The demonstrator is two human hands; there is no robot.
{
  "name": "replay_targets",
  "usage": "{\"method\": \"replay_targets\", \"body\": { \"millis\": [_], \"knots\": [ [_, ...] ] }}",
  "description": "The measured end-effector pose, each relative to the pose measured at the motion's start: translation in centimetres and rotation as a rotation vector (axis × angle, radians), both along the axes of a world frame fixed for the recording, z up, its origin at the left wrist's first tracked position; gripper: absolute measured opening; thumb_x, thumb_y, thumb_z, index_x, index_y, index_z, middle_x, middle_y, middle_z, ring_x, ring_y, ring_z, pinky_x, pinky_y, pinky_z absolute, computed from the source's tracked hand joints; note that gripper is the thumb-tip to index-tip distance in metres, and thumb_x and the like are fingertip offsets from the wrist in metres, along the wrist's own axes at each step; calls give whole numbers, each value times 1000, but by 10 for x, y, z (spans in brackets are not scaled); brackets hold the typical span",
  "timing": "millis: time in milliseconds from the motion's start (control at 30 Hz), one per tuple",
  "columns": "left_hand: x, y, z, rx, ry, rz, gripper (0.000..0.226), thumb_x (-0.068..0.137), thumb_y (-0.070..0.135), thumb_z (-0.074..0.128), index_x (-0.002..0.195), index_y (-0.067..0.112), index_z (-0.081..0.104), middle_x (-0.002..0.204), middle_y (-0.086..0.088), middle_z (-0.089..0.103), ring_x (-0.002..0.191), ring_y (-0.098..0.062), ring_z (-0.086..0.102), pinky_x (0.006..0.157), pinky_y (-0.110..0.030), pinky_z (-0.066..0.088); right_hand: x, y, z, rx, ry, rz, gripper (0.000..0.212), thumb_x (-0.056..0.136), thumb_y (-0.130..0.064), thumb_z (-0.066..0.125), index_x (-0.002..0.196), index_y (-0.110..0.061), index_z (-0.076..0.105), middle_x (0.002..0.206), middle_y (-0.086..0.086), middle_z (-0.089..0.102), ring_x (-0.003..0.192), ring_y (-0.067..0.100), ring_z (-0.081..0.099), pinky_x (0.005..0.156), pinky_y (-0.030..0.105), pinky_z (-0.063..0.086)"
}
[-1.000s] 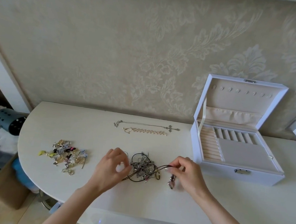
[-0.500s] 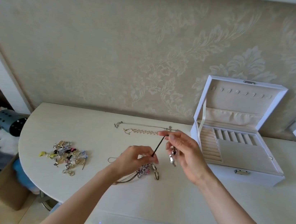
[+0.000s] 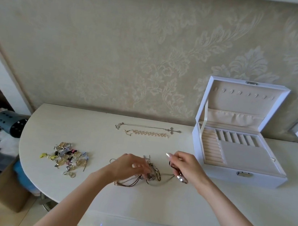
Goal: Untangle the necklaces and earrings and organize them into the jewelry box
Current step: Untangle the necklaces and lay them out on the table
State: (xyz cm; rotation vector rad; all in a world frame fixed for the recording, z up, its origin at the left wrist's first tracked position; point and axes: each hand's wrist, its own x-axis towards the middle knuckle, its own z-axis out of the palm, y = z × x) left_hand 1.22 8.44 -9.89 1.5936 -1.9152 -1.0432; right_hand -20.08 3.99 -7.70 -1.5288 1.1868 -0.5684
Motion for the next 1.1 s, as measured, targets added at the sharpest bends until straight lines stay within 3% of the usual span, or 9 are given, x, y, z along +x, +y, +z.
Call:
{"method": "replay_targets", "body": {
  "millis": [133,200,300,400,533,667,800,900,1100],
  "knots": [
    [-3,-1,-12,-216,-65,237,6,90,21,59,92,18,65,74,10,67,69,-7,58,68,-28,48,-2,1,-25,-45,220,-14,18,86,-19,64,78,-9,52,45,0,53,35,15,40,37,18,32],
    [-6,-4,-19,-308,-180,283,6,86,24,64,92,21,63,80,13,57,72,-4,51,67,-25,43,-1,1,-31,-121,350,20,14,82,-15,65,74,-15,53,47,-4,56,39,13,46,43,21,39],
    [-8,-8,-28,-251,-310,201,22,82,33,68,100,22,62,93,11,48,88,-8,44,74,-19,36,2,0,-34,-276,548,86,20,76,-20,69,66,-28,54,72,-11,57,71,9,56,67,25,44],
    [-7,-10,-28,-181,-322,172,30,80,38,68,105,24,61,102,8,49,101,-11,46,81,-20,37,6,-1,-33,-517,645,112,3,79,-32,65,81,-30,65,93,-12,54,96,11,48,81,27,37],
    [-4,-9,-27,-116,-356,101,59,71,45,74,125,31,53,116,6,44,112,-11,40,93,-22,33,19,1,-34,-519,661,177,26,77,-49,63,95,-30,63,95,-12,52,100,11,46,86,29,33],
    [-1,-6,-28,-100,-443,45,88,63,54,77,137,28,38,120,5,34,111,-11,31,100,-24,26,25,0,-37,-518,691,151,8,79,-31,60,86,-30,63,90,-12,51,103,15,51,86,29,35],
    [3,-4,-30,-100,-362,77,74,61,50,79,121,22,47,109,8,39,100,-10,38,92,-22,36,21,-5,-34,-495,693,110,11,80,-20,57,74,-29,54,91,-9,62,96,16,54,80,29,36],
    [8,-2,-29,-96,-180,281,47,74,40,74,107,19,48,93,9,55,84,-12,55,79,-25,46,15,-9,-33,-510,766,113,14,81,-18,56,73,-27,48,88,-10,61,94,16,56,74,29,32],
    [22,-2,-29,-168,-354,401,33,83,25,67,112,17,52,96,3,48,78,-13,52,66,-22,39,22,-8,-31,-541,709,139,18,87,-32,55,104,-24,55,92,-8,63,94,16,59,81,30,38]
  ]
}}
